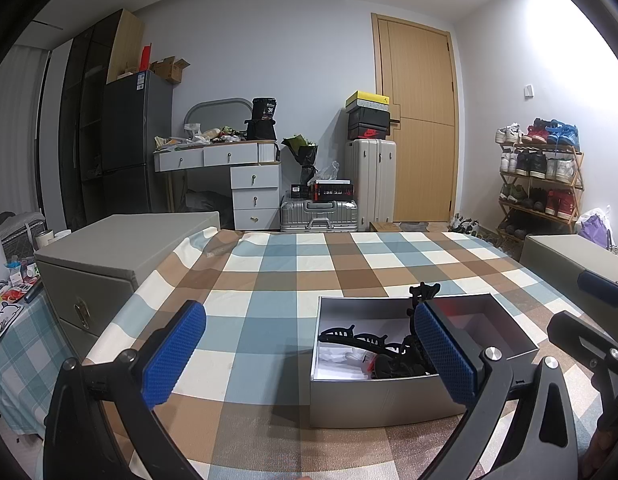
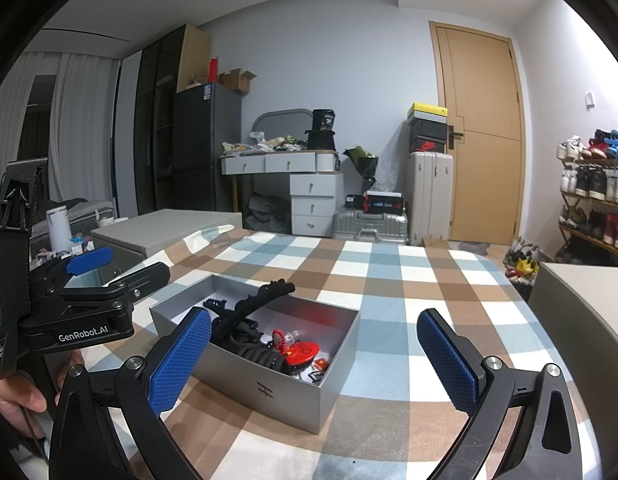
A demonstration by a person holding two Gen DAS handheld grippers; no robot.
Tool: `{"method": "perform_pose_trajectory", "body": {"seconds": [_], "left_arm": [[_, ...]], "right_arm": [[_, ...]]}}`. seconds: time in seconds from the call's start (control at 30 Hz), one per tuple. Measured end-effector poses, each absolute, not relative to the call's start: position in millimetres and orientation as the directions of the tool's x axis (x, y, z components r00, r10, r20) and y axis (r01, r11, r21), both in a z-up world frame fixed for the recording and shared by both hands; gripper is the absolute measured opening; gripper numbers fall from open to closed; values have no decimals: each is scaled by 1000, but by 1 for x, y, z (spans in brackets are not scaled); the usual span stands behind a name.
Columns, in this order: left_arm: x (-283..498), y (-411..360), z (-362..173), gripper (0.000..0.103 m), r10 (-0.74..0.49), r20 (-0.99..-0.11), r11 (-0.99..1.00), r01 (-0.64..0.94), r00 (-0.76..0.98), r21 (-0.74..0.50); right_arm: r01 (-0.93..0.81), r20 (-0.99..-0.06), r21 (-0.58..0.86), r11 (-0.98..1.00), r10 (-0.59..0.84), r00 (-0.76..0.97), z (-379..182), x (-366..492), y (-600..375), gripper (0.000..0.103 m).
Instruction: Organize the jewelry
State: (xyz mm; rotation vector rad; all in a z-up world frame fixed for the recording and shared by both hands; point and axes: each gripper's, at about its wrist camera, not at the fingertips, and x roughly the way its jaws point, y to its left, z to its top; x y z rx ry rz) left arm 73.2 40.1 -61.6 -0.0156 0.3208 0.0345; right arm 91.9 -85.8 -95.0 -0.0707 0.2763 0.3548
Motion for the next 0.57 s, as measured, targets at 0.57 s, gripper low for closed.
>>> {"method": "perform_pose_trajectory", "body": {"seconds": [0.57], "left_arm": [[73, 40, -62, 102, 22, -316, 1000, -26, 948, -9]], "right_arm": [[-352, -279, -20, 936, 333, 901, -95, 92, -86, 103]]}}
